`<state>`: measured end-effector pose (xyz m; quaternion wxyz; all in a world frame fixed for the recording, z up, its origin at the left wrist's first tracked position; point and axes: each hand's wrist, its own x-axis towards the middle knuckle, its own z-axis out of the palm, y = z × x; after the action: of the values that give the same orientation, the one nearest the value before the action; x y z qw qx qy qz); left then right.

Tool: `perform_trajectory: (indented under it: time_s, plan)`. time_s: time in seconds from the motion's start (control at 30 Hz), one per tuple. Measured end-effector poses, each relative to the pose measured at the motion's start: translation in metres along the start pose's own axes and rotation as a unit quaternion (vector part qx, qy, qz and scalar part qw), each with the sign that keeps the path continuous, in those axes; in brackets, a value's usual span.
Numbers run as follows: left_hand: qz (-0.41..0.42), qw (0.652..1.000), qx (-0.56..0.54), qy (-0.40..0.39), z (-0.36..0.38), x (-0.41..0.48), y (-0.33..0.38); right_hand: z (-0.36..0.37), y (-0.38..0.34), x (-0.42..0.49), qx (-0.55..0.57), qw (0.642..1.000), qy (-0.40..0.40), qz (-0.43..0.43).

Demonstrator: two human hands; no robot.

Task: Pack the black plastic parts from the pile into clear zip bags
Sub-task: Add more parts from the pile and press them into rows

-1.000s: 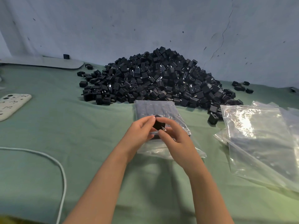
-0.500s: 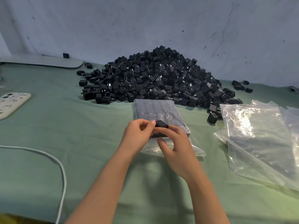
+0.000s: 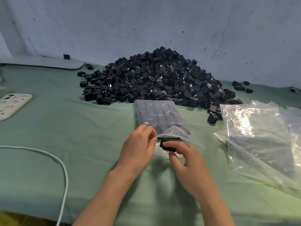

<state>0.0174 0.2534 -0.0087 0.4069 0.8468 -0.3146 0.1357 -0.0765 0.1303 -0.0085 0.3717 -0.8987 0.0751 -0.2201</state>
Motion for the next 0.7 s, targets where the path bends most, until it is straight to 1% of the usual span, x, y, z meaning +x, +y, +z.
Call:
perform_trajectory:
  time_s: [0.07, 0.1, 0.13, 0.23, 0.3, 0.37, 0.4, 0.5, 0.6, 0.7]
  plan:
    - [0.017, 1.000, -0.009, 0.013, -0.001, -0.002, 0.002, 0.013, -0.002, 0.004, -0.049, 0.998, 0.023, -0.017]
    - [0.023, 1.000, -0.013, 0.014, -0.001, -0.004, 0.001, 0.020, -0.002, 0.007, -0.059, 0.998, 0.019, -0.023]
    - [0.026, 0.999, -0.017, 0.009, -0.002, -0.006, 0.000, 0.026, -0.003, 0.010, -0.067, 0.997, 0.003, -0.026]
    - [0.026, 0.999, -0.031, -0.027, -0.003, -0.013, -0.007, 0.039, 0.002, 0.012, -0.117, 0.989, -0.077, -0.042]
    - [-0.010, 0.999, -0.038, -0.009, -0.002, -0.015, -0.015, 0.042, 0.007, 0.010, -0.114, 0.988, -0.093, -0.053]
    - [-0.078, 0.995, -0.041, 0.034, -0.002, -0.011, -0.024, 0.039, 0.009, 0.008, -0.065, 0.995, -0.068, -0.033]
    - [-0.117, 0.991, -0.045, 0.041, -0.002, -0.007, -0.028, 0.038, 0.008, 0.008, -0.050, 0.997, -0.053, -0.018]
    - [-0.194, 0.980, -0.044, 0.010, -0.001, 0.001, -0.036, 0.037, 0.008, 0.008, -0.047, 0.999, -0.014, -0.007]
    - [-0.222, 0.975, -0.016, -0.027, 0.002, 0.005, -0.038, 0.039, 0.008, 0.008, -0.037, 0.999, 0.019, -0.012]
    - [-0.227, 0.973, -0.001, -0.049, 0.004, 0.003, -0.039, 0.042, 0.010, 0.011, -0.040, 0.999, 0.035, 0.010]
